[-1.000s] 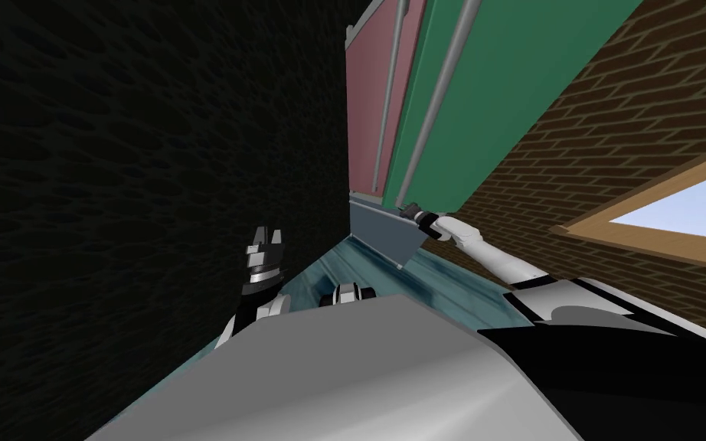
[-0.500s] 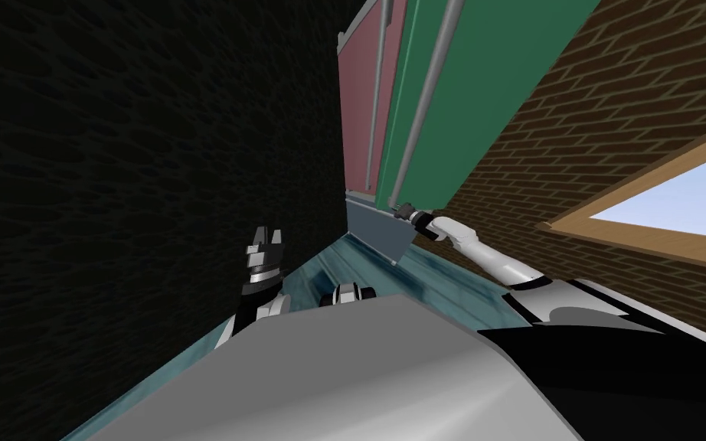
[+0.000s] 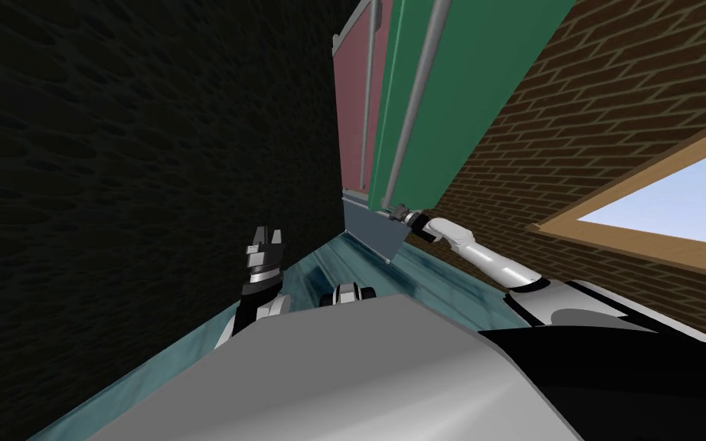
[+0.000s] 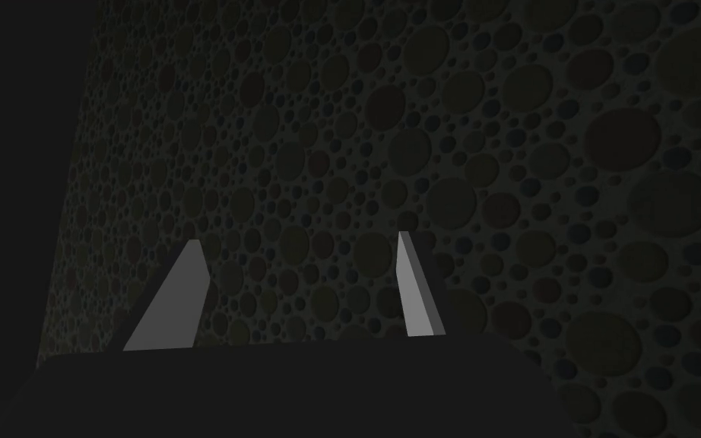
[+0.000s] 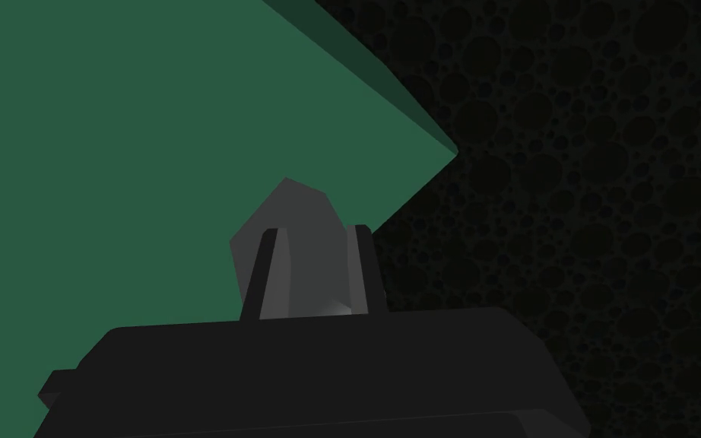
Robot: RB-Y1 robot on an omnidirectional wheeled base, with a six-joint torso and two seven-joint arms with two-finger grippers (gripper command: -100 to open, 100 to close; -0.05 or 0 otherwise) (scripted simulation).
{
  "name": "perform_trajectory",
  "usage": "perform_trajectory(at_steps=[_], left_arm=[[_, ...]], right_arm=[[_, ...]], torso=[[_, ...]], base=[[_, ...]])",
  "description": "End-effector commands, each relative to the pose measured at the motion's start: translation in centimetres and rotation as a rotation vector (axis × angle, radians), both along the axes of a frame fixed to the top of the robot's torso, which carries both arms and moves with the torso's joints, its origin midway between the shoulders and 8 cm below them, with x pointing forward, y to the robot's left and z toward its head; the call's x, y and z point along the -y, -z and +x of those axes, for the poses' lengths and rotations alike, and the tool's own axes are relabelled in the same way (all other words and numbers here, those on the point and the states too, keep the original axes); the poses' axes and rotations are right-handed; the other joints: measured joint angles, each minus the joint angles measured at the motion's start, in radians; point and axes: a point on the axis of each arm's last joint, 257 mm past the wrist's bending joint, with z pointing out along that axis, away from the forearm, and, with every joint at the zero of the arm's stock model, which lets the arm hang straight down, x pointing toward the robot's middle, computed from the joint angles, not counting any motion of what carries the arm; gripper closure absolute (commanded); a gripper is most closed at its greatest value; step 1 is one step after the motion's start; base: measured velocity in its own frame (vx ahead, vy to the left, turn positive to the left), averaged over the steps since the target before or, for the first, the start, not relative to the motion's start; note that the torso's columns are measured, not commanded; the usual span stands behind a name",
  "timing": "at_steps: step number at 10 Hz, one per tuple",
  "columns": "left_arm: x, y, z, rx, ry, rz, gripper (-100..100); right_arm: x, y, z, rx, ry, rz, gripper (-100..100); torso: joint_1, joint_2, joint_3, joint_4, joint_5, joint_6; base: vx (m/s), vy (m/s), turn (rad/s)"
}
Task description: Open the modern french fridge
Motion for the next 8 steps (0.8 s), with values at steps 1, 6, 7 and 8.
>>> perform_trajectory(at_steps=[1, 6, 7, 8], left_arm=[[0.0, 0.0, 0.0, 0.000, 0.000, 0.000, 0], [0.0, 0.0, 0.0, 0.000, 0.000, 0.000, 0], [0.0, 0.0, 0.0, 0.000, 0.000, -0.001, 0], [0.0, 0.0, 0.0, 0.000, 0.000, -0.001, 0]], right_arm=[[-4.4, -0.2, -1.4, 0.006, -0.106, 0.001, 100], [-6.2, -1.7, -2.1, -0.005, -0.168, 0.009, -100], [-6.1, -2.2, -2.1, -0.005, -0.170, 0.010, -100], [-5.9, -3.2, -2.1, -0.004, -0.174, 0.013, -100]], torso=[[0.001, 0.000, 0.001, 0.000, 0.000, 0.001], [0.010, -0.009, -0.006, -0.002, 0.004, -0.002], [0.007, -0.010, -0.007, -0.004, 0.002, -0.001], [0.003, -0.009, -0.006, -0.003, 0.001, -0.002]], base=[[-0.165, -0.252, 0.031], [-0.065, -0.114, -0.011], [0.019, 0.040, -0.028], [0.003, 0.050, -0.062]])
